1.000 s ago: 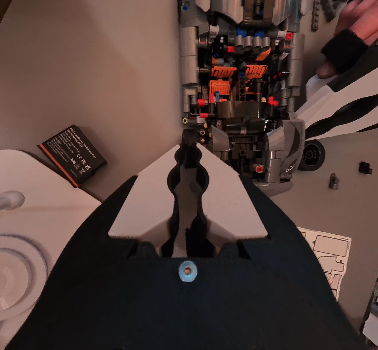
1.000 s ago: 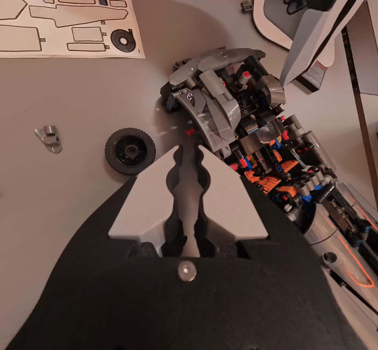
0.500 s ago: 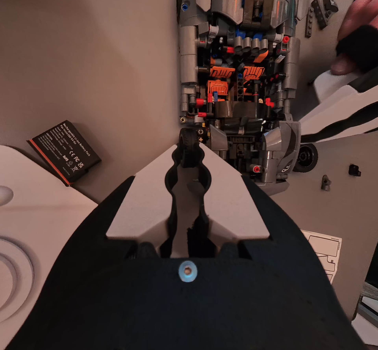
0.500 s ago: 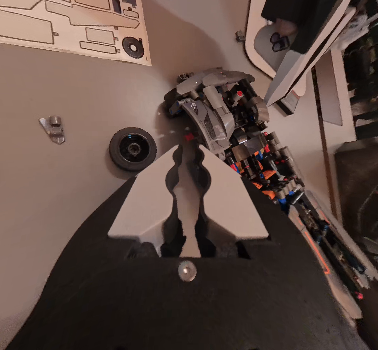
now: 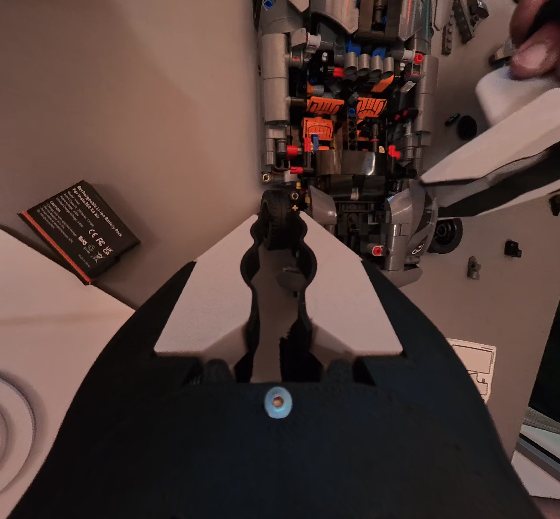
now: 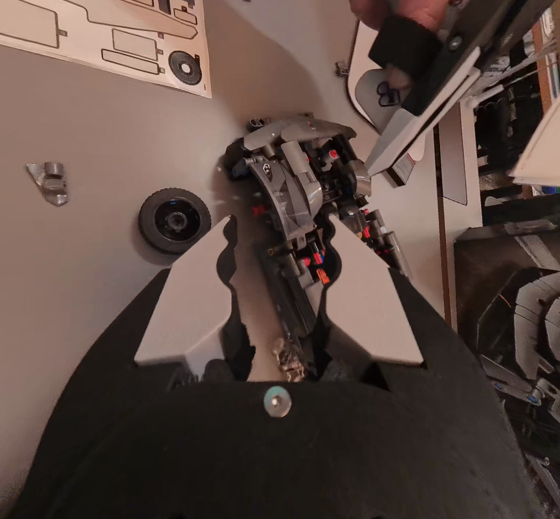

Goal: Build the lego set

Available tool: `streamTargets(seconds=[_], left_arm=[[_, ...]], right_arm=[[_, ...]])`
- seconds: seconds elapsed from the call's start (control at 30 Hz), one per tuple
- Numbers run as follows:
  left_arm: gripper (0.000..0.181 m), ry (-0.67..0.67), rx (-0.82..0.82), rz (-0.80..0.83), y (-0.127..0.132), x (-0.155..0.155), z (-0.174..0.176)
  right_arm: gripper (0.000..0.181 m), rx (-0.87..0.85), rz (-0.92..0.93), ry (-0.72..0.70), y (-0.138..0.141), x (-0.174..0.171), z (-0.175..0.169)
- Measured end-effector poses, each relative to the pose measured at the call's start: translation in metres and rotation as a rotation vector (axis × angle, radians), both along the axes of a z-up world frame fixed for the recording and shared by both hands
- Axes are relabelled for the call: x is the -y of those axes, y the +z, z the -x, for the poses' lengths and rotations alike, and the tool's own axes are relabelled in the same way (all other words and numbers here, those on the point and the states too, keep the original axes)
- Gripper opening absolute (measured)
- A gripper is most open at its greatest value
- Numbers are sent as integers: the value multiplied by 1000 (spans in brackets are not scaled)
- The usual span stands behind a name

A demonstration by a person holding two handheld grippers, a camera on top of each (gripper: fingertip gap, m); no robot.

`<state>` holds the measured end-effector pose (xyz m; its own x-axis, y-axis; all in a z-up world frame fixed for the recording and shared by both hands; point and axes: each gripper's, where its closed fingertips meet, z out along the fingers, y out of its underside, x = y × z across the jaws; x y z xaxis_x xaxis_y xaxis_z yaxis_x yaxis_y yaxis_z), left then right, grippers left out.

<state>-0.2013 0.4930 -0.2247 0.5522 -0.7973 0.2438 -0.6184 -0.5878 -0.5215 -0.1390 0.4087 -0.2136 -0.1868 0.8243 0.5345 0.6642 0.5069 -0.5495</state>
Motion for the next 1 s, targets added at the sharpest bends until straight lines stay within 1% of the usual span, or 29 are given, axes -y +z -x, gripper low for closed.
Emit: streamTargets(seconds=[0.07, 0.2, 0.37, 0.53, 0.73, 0.8, 1.0], left_arm=[[18, 0, 9, 6, 0, 0, -1], [18, -2, 5, 5, 0, 1, -1], [17, -8, 13, 12, -1, 1, -3], [17, -6, 15, 14, -1, 1, -3], [17, -2, 27, 23, -2, 2, -4], [17, -1, 31, 26, -2, 2, -4], [17, 0, 38, 30, -2, 2, -5]], right_arm=[[45, 7, -18, -12, -5, -4, 6], [43, -12, 15, -20, -3, -10, 11], [42, 19, 7, -15, -14, -12, 9], [42, 15, 35, -2, -17, -12, 9], [37, -1, 46, -10, -17, -14, 9], [32, -8, 40, -18, -16, -15, 10], [41, 0, 47, -6, -18, -12, 9]])
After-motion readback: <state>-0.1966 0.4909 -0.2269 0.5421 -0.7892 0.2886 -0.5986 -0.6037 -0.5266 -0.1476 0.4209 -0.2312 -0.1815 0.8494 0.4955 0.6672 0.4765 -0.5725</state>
